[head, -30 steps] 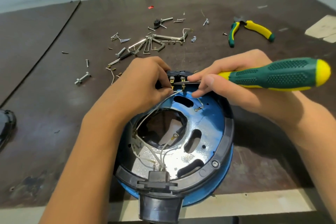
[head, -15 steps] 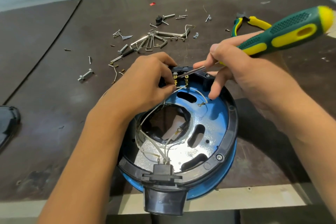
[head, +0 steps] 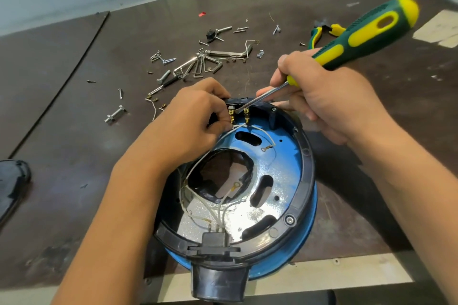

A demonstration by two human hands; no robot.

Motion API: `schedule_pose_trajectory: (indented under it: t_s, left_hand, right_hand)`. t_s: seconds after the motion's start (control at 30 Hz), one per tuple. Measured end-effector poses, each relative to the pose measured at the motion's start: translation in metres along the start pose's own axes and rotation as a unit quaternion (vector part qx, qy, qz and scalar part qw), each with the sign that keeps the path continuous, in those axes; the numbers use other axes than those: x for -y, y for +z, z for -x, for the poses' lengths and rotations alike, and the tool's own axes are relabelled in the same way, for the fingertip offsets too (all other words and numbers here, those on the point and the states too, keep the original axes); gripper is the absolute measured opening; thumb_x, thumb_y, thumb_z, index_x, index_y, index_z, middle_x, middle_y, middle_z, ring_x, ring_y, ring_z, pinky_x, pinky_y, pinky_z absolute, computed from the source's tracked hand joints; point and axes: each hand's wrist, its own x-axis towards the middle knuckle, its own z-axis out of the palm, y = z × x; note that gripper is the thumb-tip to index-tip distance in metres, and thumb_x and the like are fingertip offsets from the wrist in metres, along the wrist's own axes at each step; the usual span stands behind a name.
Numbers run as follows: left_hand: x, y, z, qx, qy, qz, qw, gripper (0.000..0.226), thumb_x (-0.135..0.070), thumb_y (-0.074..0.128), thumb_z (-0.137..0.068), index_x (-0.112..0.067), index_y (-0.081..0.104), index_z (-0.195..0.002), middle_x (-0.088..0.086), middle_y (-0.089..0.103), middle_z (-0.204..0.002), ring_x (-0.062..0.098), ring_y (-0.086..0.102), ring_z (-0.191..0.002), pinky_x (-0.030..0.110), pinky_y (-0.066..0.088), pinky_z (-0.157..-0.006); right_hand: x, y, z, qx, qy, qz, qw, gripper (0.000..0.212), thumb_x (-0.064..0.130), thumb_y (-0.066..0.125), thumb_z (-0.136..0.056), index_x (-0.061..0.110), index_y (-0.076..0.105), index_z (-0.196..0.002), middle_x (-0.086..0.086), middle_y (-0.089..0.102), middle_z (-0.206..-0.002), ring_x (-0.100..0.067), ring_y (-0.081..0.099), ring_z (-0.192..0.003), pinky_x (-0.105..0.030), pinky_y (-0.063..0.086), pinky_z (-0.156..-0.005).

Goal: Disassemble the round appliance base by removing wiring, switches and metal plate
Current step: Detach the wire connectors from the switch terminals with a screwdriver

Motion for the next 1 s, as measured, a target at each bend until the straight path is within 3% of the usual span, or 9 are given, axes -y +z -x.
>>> schedule_pose_trajectory:
  t_s: [0.13, 0.4, 0.47, 0.6, 0.7, 0.77, 0.83, 0.9, 1.0]
  left_hand:
    - [0.0, 0.0, 0.001, -0.01, 0.001, 0.002, 1.0, 0.013, -0.006, 0.076, -0.08, -0.016, 0.076, -0.072, -0.004, 0.062, -0.11, 0.014, 0.062, -0.089, 0.024, 0.043, -0.078]
    - [0.001, 0.001, 0.0, -0.011, -0.014, 0.011, 1.0, 0.01, -0.019, 0.079, -0.082, -0.019, 0.076, -0.072, -0.007, 0.061, -0.111, 0.008, 0.06, -0.088, 0.023, 0.044, -0.081]
    - [0.0, 0.0, -0.001, -0.006, -0.015, 0.009, 1.0, 0.011, -0.02, 0.079, -0.082, -0.02, 0.076, -0.071, -0.008, 0.06, -0.11, 0.007, 0.06, -0.088, 0.023, 0.043, -0.079]
    - [0.0, 0.0, 0.0, -0.003, -0.011, 0.018, 1.0, 0.013, -0.018, 0.078, -0.083, -0.019, 0.075, -0.071, -0.009, 0.059, -0.109, 0.01, 0.062, -0.091, 0.027, 0.047, -0.081]
    - [0.002, 0.0, 0.0, -0.004, -0.011, 0.018, 1.0, 0.011, -0.017, 0.079, -0.083, -0.019, 0.075, -0.072, -0.009, 0.06, -0.11, 0.01, 0.062, -0.089, 0.028, 0.047, -0.08]
    - [0.003, 0.0, 0.0, -0.004, -0.008, 0.018, 1.0, 0.011, -0.017, 0.079, -0.083, -0.019, 0.075, -0.072, -0.009, 0.059, -0.11, 0.009, 0.062, -0.087, 0.026, 0.046, -0.079]
    - [0.003, -0.001, -0.001, 0.0, -0.004, 0.018, 1.0, 0.013, -0.017, 0.079, -0.083, -0.018, 0.075, -0.071, -0.009, 0.059, -0.11, 0.01, 0.061, -0.086, 0.025, 0.046, -0.079]
    - [0.002, -0.002, -0.002, 0.005, -0.004, 0.016, 1.0, 0.013, -0.018, 0.079, -0.083, -0.018, 0.075, -0.071, -0.007, 0.059, -0.111, 0.011, 0.061, -0.086, 0.025, 0.045, -0.08]
    - [0.002, -0.002, -0.001, 0.006, -0.006, 0.014, 1.0, 0.012, -0.017, 0.079, -0.083, -0.017, 0.075, -0.071, -0.006, 0.059, -0.112, 0.012, 0.061, -0.086, 0.026, 0.045, -0.08]
  right_hand:
    - [-0.003, 0.003, 0.001, -0.013, 0.0, -0.014, 1.0, 0.032, 0.028, 0.055, -0.097, 0.016, 0.063, -0.068, 0.01, 0.048, -0.035, -0.003, 0.05, -0.032, -0.061, 0.058, -0.09]
    - [-0.005, 0.004, -0.001, -0.002, -0.007, -0.065, 0.998, 0.044, 0.04, 0.058, -0.102, 0.009, 0.062, -0.071, 0.012, 0.044, -0.031, -0.003, 0.057, -0.037, -0.058, 0.059, -0.092]
    - [-0.007, 0.003, -0.002, -0.006, -0.003, -0.07, 0.998, 0.046, 0.043, 0.058, -0.102, 0.009, 0.063, -0.072, 0.009, 0.043, -0.031, -0.013, 0.061, -0.041, -0.058, 0.059, -0.092]
    - [-0.007, -0.001, -0.007, -0.004, 0.007, -0.076, 0.997, 0.049, 0.049, 0.059, -0.1, 0.013, 0.064, -0.067, 0.003, 0.042, -0.031, -0.051, 0.071, -0.071, -0.052, 0.06, -0.09]
    - [-0.011, -0.007, -0.004, 0.031, -0.06, -0.053, 0.996, 0.047, 0.05, 0.059, -0.1, 0.016, 0.065, -0.068, -0.023, 0.05, -0.042, -0.015, 0.062, -0.041, -0.035, 0.064, -0.076]
    - [-0.013, -0.012, 0.002, 0.067, -0.124, -0.02, 0.99, 0.043, 0.049, 0.06, -0.097, 0.016, 0.067, -0.07, -0.028, 0.055, -0.048, -0.006, 0.064, -0.044, -0.021, 0.06, -0.068]
    - [-0.012, -0.013, 0.009, 0.091, -0.148, 0.016, 0.985, 0.045, 0.05, 0.061, -0.097, 0.011, 0.07, -0.076, -0.019, 0.055, -0.044, -0.01, 0.072, -0.057, -0.035, 0.063, -0.081]
    - [-0.012, -0.013, 0.012, 0.086, -0.145, 0.019, 0.985, 0.045, 0.042, 0.062, -0.101, 0.002, 0.068, -0.08, 0.008, 0.056, -0.041, -0.002, 0.065, -0.048, -0.048, 0.064, -0.081]
    - [-0.01, -0.009, 0.009, 0.074, -0.136, -0.004, 0.988, 0.04, 0.032, 0.06, -0.103, 0.004, 0.064, -0.074, 0.016, 0.057, -0.043, 0.005, 0.058, -0.04, -0.015, 0.053, -0.052]
